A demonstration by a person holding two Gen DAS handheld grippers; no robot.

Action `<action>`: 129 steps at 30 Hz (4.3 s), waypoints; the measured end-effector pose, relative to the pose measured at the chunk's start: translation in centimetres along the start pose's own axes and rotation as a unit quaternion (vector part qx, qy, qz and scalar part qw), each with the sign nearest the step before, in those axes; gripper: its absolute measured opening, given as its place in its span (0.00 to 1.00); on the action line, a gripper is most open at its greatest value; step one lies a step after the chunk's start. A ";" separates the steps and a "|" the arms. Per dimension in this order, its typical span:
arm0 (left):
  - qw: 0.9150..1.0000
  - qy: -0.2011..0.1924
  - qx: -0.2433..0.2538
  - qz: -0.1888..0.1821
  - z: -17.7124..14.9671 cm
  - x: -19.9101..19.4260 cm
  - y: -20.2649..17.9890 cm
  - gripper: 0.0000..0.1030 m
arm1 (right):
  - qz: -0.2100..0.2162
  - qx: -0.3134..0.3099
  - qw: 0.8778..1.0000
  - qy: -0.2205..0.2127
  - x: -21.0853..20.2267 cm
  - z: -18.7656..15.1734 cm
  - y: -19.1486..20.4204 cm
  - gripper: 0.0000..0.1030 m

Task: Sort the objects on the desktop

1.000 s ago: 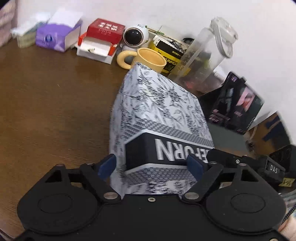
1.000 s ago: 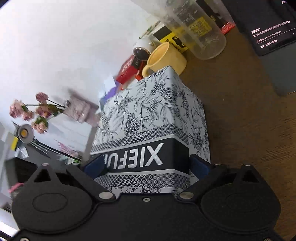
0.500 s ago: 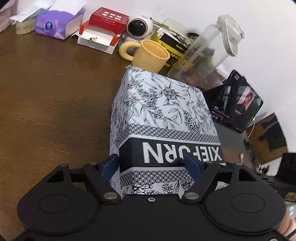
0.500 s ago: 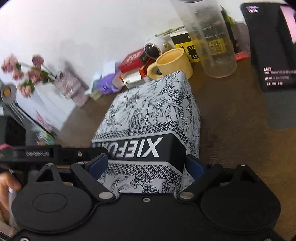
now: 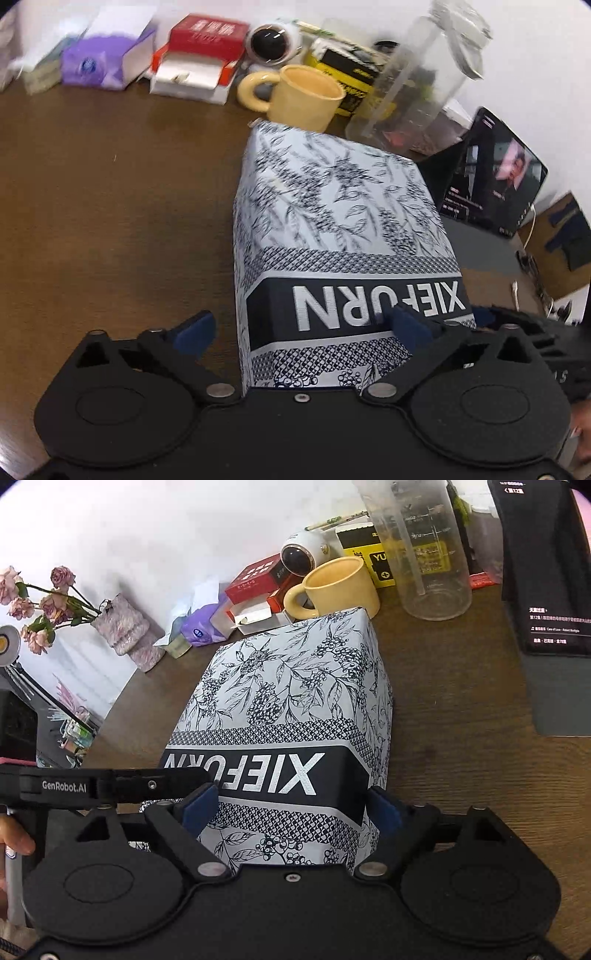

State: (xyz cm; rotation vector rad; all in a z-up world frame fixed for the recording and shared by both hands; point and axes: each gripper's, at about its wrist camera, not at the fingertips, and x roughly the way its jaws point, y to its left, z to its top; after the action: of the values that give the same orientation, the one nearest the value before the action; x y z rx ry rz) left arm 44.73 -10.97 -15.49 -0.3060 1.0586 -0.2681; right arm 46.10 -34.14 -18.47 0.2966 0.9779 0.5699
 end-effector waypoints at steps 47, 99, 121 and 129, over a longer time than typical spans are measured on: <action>0.968 -0.231 0.005 0.096 -30.5 -31.2 -3.9 1.00 | -0.112 -0.131 0.975 -0.142 -27.8 -26.0 22.4 1.00; 0.974 -0.182 0.052 0.127 -32.1 -33.0 -0.9 1.00 | -0.176 -0.084 0.973 -0.125 -25.9 -29.5 27.0 1.00; 0.972 -0.180 0.060 0.137 -32.1 -32.0 -2.2 1.00 | -0.169 -0.087 0.974 -0.121 -25.5 -29.3 25.8 1.00; 0.974 -0.175 0.049 0.132 -32.1 -31.5 -2.3 1.00 | -0.167 -0.091 0.975 -0.115 -25.2 -29.4 25.1 1.00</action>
State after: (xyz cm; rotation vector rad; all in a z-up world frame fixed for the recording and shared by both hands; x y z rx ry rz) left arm 1.58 -5.52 -3.72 -0.1140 0.7237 -0.0228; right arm 2.40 -28.63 -4.56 0.0297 0.7255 0.3052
